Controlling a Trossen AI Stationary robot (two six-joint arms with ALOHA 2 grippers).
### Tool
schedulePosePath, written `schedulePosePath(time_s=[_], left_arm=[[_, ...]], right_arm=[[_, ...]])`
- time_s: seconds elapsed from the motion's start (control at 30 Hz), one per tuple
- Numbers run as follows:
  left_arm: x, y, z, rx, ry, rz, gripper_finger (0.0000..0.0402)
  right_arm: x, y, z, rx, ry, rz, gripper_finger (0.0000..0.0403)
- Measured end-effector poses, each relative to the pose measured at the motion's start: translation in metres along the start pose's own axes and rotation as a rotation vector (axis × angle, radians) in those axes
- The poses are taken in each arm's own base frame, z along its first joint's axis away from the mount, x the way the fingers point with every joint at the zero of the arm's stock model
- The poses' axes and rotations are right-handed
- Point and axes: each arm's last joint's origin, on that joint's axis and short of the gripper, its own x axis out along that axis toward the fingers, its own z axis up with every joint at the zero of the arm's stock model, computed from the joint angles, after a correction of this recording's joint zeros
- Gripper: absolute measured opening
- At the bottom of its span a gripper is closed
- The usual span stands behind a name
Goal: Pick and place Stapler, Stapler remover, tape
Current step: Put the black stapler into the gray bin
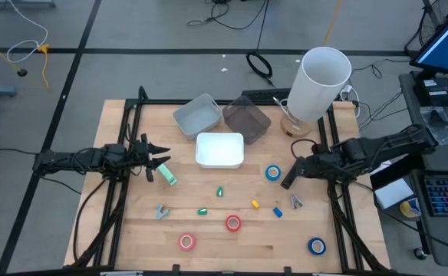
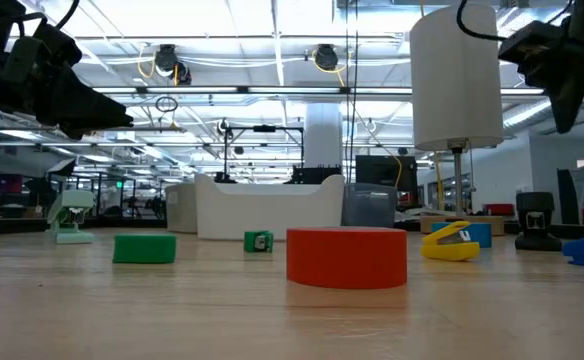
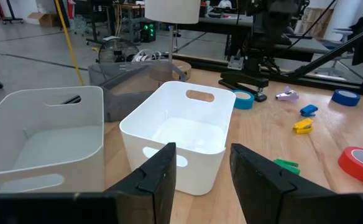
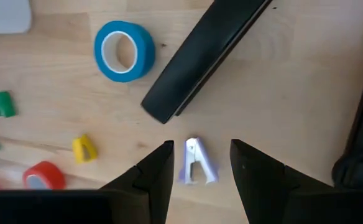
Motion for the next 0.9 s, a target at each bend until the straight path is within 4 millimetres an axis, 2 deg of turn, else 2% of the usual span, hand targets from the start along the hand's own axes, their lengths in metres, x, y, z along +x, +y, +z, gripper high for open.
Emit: schedulePosePath(time_s=[0.23, 0.37, 0.9], left_arm=[[0.000, 0.000, 0.000, 0.000, 0.000, 0.000, 0.0152], [0.000, 0.000, 0.000, 0.000, 0.000, 0.000, 0.0152], [0.000, 0.000, 0.000, 0.001, 0.000, 0.000, 0.0152]], right_arm=[[0.034, 0.000, 0.000, 0.028, 0.015, 0.075, 0.0153], [0.045, 0.001, 0.000, 0.082, 0.019, 0.123, 0.0153], [0.038, -0.009, 0.014, 0.315, -0.063, 0.125, 0.0153]])
